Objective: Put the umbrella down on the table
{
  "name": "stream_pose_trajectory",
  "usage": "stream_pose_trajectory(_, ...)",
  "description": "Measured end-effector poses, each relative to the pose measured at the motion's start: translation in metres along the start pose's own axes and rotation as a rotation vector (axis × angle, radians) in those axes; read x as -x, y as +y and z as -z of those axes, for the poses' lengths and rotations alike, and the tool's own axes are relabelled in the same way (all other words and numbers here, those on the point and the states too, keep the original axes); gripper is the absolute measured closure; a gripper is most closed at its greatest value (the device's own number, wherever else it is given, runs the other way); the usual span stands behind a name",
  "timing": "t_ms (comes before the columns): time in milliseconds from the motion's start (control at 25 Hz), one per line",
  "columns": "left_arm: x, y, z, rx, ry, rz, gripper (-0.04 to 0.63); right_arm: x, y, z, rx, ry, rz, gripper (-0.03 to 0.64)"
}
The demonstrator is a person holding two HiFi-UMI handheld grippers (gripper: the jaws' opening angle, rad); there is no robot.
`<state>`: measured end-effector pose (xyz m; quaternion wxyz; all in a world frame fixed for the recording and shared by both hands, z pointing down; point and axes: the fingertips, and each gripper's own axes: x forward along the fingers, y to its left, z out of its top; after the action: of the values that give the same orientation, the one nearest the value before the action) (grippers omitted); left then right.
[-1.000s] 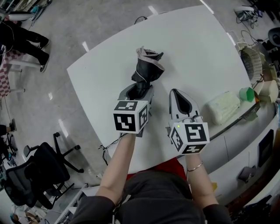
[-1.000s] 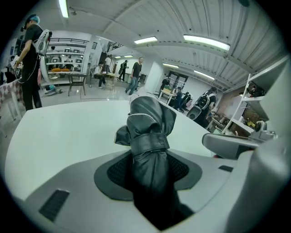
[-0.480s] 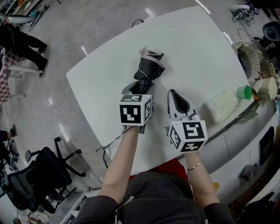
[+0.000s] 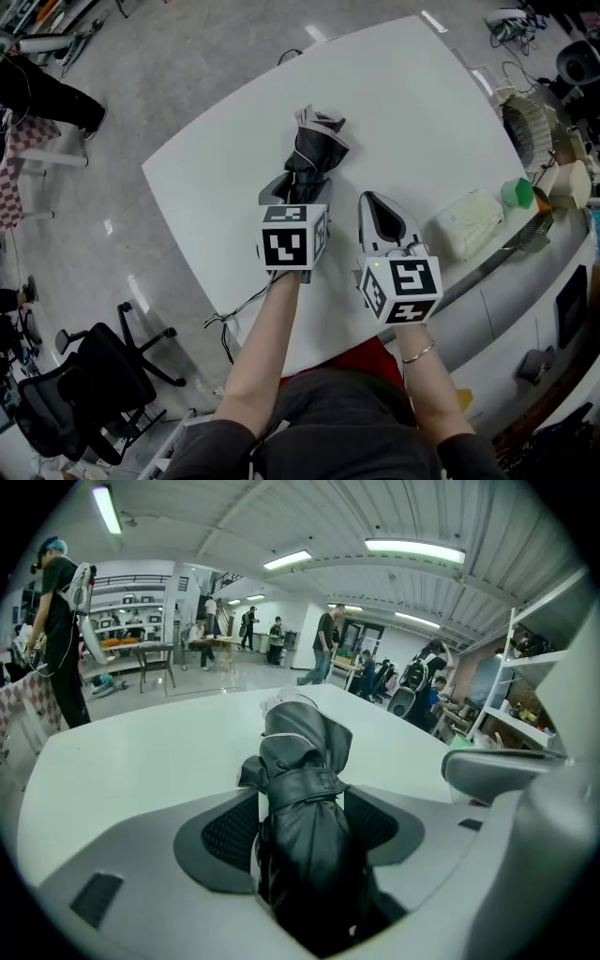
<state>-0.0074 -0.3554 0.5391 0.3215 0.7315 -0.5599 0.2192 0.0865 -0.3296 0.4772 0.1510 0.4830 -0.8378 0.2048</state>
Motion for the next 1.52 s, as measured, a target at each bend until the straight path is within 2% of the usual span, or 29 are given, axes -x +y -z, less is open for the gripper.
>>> stream_pose_trajectory(520, 0.035, -0.004, -0.039, -0.039, -0.21, -0.024, 0.313, 0.028, 0.007, -0.033, 0.015, -0.096, 0.034, 0.598)
stream_pose_trajectory(720, 0.059, -0.015, -0.053, -0.109, -0.294, -0.015, 0.313, 0.045, 0.011, -0.047, 0.015, -0.141, 0.035, 0.598)
stream_pose_trajectory(880, 0.083, -0.02, -0.062, -0.128, -0.358, -0.001, 0.319, 0.058, 0.019, -0.06, 0.015, -0.182, 0.029, 0.598)
stream_pose_trajectory(1520, 0.195, -0.035, -0.077, -0.151, -0.592, -0.018, 0.515, 0.134, 0.044, -0.097, 0.022, -0.339, 0.014, 0.598)
